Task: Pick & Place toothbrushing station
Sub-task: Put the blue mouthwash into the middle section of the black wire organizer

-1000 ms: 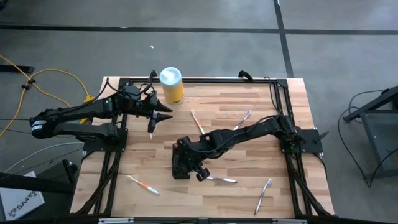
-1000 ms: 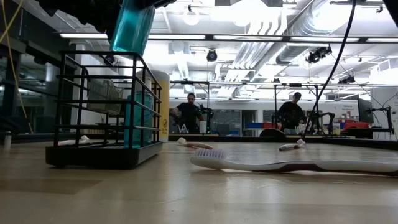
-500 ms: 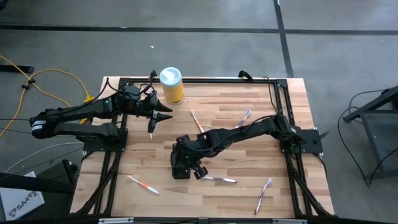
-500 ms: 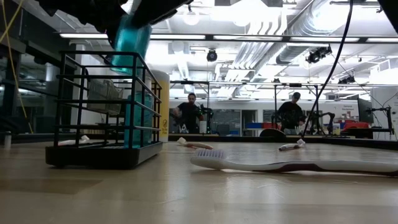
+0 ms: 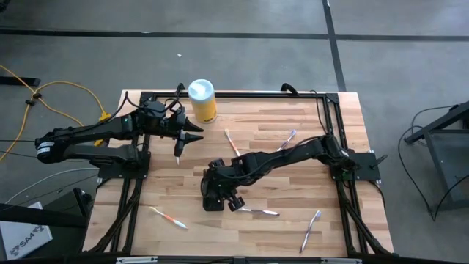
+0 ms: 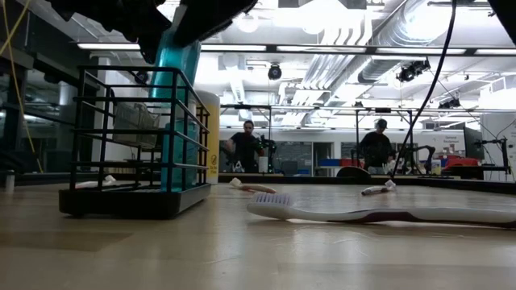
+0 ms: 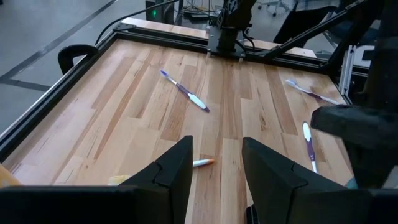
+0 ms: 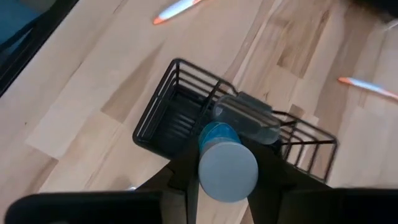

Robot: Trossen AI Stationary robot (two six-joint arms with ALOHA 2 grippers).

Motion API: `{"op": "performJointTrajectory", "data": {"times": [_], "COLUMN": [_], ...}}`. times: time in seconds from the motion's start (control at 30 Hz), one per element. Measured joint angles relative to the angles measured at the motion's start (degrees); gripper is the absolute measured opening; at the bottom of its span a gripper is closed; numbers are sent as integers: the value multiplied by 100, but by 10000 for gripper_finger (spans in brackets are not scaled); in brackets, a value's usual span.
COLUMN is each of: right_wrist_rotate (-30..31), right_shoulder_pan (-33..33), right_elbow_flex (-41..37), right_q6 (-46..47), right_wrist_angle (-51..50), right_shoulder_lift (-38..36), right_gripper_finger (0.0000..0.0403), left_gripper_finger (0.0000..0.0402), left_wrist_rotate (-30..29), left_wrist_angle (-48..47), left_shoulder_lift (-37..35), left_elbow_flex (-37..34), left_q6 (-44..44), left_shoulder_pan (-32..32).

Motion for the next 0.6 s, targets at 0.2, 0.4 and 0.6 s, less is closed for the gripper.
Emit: {"op": "performJointTrajectory", "data": {"times": [0.2, 0.4, 0.6], "right_wrist_rotate": [-30, -136, -189], "right_shoulder_pan": [-26, -44, -74], "right_elbow_flex": [-3, 1, -1], "right_q6": [6, -11, -22], "right_wrist_angle": [1, 42, 55], "right_shoulder_lift": [110, 178, 285], "right_gripper_finger": [86, 86, 86], "left_gripper_finger": [136, 136, 136], "left_wrist_rotate": [0, 0, 0], "left_wrist_angle": [-3, 2, 57], "left_shoulder_lift": [0, 0, 2], "left_elbow_flex": [0, 0, 0], "left_q6": [-2, -2, 0], "left_shoulder_pan": [2, 0, 0]}}
